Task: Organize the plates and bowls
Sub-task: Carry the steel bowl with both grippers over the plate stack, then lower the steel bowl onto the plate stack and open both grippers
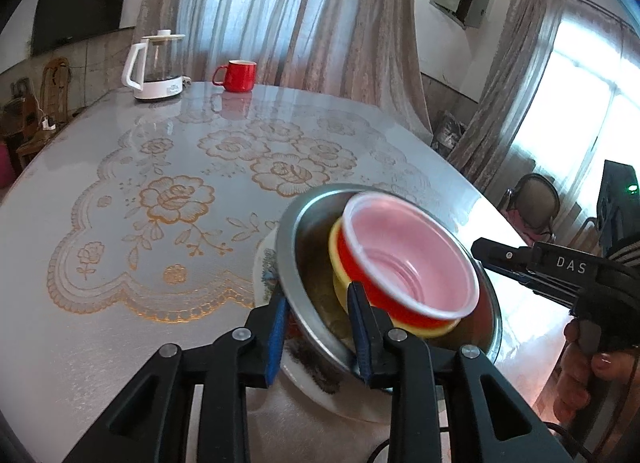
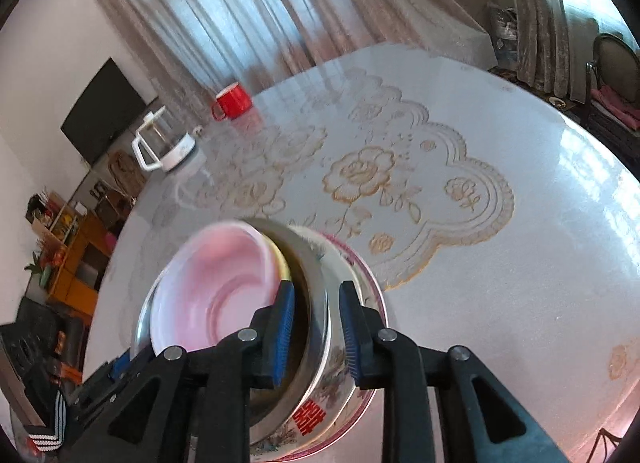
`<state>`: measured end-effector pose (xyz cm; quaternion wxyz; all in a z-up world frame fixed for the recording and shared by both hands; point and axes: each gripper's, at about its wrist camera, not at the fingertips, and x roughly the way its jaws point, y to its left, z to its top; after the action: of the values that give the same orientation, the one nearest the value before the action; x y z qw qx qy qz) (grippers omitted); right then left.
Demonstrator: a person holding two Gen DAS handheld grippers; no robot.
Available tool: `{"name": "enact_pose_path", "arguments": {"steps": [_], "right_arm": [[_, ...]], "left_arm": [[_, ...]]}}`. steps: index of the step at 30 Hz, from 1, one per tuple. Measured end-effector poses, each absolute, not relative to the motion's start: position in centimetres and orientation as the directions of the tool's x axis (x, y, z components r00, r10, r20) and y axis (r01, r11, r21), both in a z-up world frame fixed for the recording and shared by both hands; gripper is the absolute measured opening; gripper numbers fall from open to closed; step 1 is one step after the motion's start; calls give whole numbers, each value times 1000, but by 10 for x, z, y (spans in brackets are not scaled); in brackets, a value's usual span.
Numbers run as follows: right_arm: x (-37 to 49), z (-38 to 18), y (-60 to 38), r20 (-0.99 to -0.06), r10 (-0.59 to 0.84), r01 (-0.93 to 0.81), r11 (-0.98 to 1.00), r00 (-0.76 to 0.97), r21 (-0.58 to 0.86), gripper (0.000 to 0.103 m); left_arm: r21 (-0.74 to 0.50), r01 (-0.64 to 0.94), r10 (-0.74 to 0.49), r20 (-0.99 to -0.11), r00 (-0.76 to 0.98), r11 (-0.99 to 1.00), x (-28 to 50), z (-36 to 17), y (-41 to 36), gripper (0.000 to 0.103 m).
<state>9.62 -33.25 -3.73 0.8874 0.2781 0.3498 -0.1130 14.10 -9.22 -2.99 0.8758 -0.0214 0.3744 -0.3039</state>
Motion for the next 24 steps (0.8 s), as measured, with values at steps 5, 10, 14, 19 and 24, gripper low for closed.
{"name": "enact_pose_path", "arguments": {"steps": [5, 10, 14, 19, 24], "right_arm": [[101, -36, -325, -681, -1, 378, 832, 732, 405, 24], [100, -37, -324, -684, -8, 383, 833, 729, 398, 24], [98, -38, -325, -687, -1, 384, 830, 726, 405, 24], [97, -37, -323, -691, -5, 384, 834, 723, 397, 25], [94, -37, -320, -695, -8, 384, 838, 719, 388, 25]], "left_arm": [[-272, 506, -553, -611, 566, 818, 136, -20, -80, 31], [-230, 514, -538, -596, 597, 826, 128, -10, -79, 45], [-200, 515, -520, -598, 609, 834, 122, -7, -81, 52], [-189, 501, -501, -608, 616, 845, 117, -9, -79, 65], [-184, 484, -482, -626, 614, 856, 116, -12, -77, 70]]}}
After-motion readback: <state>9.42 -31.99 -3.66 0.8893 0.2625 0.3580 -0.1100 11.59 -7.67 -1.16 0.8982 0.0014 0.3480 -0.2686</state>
